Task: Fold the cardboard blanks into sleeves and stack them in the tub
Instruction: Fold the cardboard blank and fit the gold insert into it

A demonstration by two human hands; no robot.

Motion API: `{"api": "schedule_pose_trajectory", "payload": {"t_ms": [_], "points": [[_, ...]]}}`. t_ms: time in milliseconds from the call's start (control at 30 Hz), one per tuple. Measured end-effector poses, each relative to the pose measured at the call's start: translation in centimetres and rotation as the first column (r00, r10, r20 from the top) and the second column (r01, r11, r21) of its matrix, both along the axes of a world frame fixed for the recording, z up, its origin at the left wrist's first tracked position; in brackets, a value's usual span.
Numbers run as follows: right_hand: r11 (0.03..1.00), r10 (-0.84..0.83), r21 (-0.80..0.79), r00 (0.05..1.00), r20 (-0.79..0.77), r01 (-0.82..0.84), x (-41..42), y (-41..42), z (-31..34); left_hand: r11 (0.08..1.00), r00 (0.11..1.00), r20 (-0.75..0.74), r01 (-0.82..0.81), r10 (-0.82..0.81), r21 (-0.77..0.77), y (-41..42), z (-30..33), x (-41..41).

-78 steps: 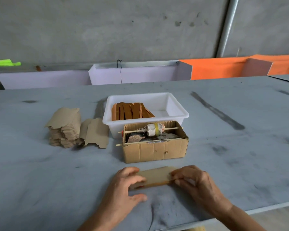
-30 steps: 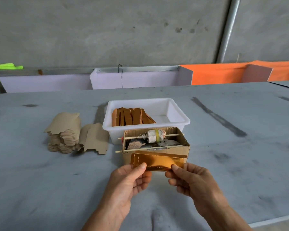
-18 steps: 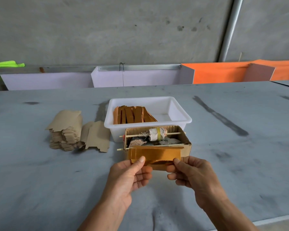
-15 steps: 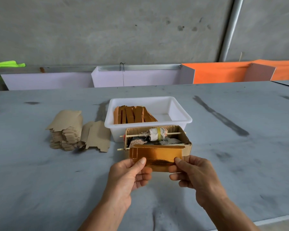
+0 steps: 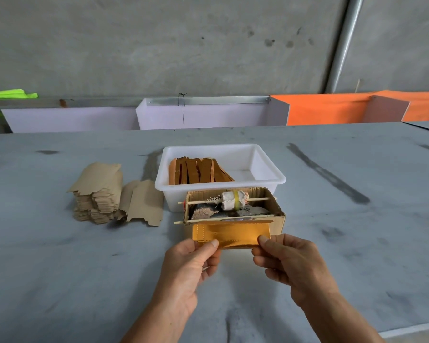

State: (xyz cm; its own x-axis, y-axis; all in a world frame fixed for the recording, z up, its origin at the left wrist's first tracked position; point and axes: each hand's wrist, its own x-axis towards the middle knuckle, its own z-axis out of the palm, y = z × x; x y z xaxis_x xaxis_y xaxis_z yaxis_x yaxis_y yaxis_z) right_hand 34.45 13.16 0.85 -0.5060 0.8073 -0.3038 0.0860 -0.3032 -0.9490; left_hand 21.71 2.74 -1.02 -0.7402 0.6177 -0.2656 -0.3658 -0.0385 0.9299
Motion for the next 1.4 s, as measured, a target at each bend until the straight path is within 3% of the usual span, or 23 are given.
{"api": "schedule_pose_trajectory", "payload": {"t_ms": [200,467,767,1233,1400], "points": [[0.997,-0.048,0.063,0.996,-0.075,0.053,-0.3,-0.4,-0.7,0.995,0.975,-0.201,-0.084,0.094,0.057,0.0,0.0,0.3],[0.959,-0.157,0.206,0.969,-0.190,0.196,-0.3,-0.9,-1.2,0.988,0.964,-0.257,-0.030,0.068,0.150,-0.3,0.1,0.7],[0.962,-0.197,0.097,0.894,-0.402,0.256,-0.9,-1.5,-1.8,0.942,0.955,-0.164,-0.197,0.247,0.272,1.0,-0.2,1.9],[0.965,-0.211,-0.231,0.883,-0.420,0.121,-3.3,-3.9,-3.6,0.964,0.980,-0.122,-0.129,0.160,0.235,1.3,-1.3,2.5],[0.965,-0.209,-0.237,0.876,-0.434,0.113,-2.7,-3.5,-3.7,0.962,0.993,-0.030,-0.101,0.113,0.254,0.9,-1.6,2.0]]}}
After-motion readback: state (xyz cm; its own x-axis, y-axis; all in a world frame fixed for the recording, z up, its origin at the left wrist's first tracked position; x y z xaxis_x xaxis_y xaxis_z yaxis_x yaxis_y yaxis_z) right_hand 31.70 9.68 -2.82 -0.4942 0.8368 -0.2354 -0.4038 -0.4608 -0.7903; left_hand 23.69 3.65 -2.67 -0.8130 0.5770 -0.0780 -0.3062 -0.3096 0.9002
